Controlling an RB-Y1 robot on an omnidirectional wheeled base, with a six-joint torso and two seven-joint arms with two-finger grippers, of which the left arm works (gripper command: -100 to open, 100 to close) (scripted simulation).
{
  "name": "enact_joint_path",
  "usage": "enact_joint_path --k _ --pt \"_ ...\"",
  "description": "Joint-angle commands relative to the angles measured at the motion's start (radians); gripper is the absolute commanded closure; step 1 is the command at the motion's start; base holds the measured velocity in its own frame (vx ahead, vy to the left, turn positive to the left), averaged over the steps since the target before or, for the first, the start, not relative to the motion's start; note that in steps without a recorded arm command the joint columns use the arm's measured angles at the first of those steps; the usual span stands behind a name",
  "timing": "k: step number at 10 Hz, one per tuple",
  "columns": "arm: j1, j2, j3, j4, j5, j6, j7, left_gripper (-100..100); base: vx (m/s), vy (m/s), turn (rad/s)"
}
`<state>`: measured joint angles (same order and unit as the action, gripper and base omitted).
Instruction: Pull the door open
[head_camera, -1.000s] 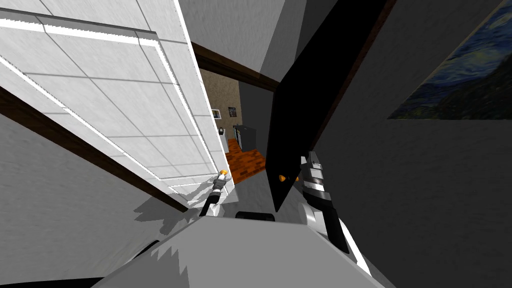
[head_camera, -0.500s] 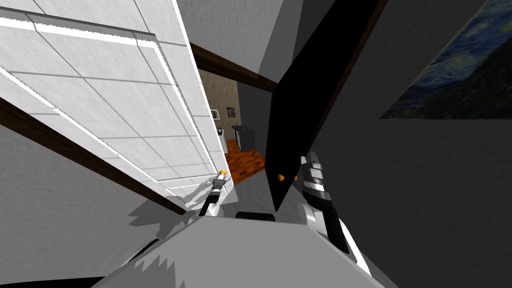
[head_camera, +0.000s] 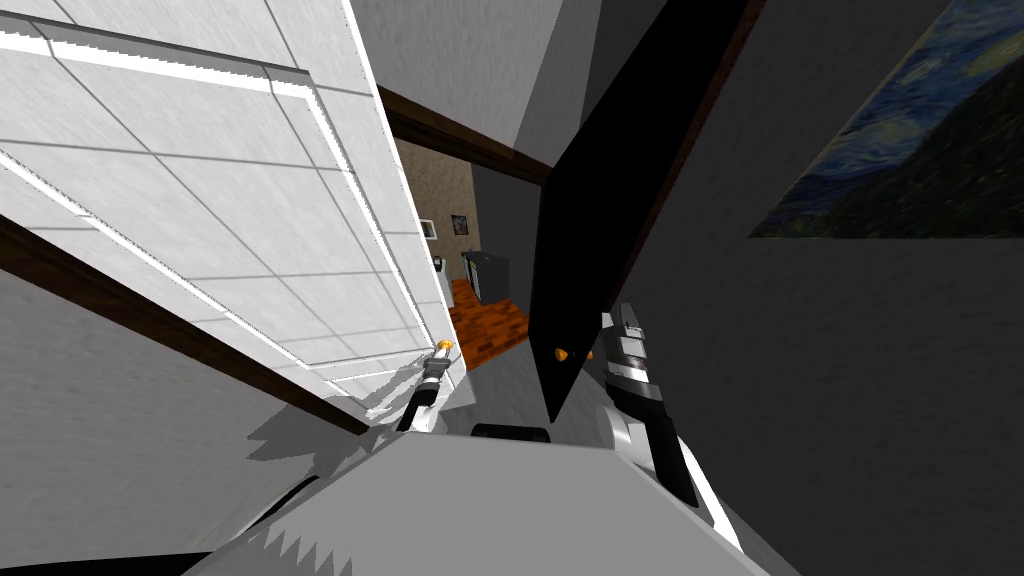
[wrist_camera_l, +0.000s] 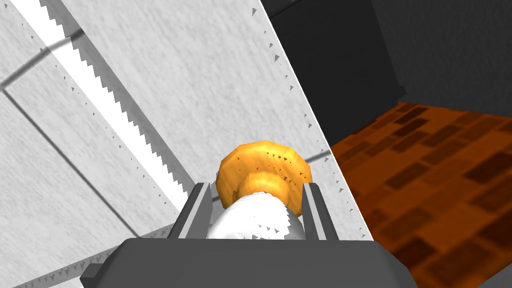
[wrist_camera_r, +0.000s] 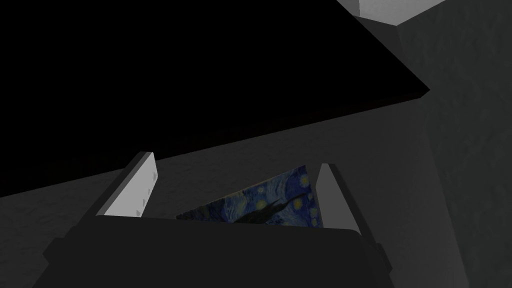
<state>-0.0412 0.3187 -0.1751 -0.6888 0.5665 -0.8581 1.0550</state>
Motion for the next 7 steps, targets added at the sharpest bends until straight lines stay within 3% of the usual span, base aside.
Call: enact_joint_path --k 1,7 --pt "0.004 0.002 -0.004 0.014 0.011 0.005 0.050 100 0.001 0.008 -0.060" --pt "0.000 0.012 -0.011 0.023 0.033 0.000 0.190 100 0.002 0.008 -0.033"
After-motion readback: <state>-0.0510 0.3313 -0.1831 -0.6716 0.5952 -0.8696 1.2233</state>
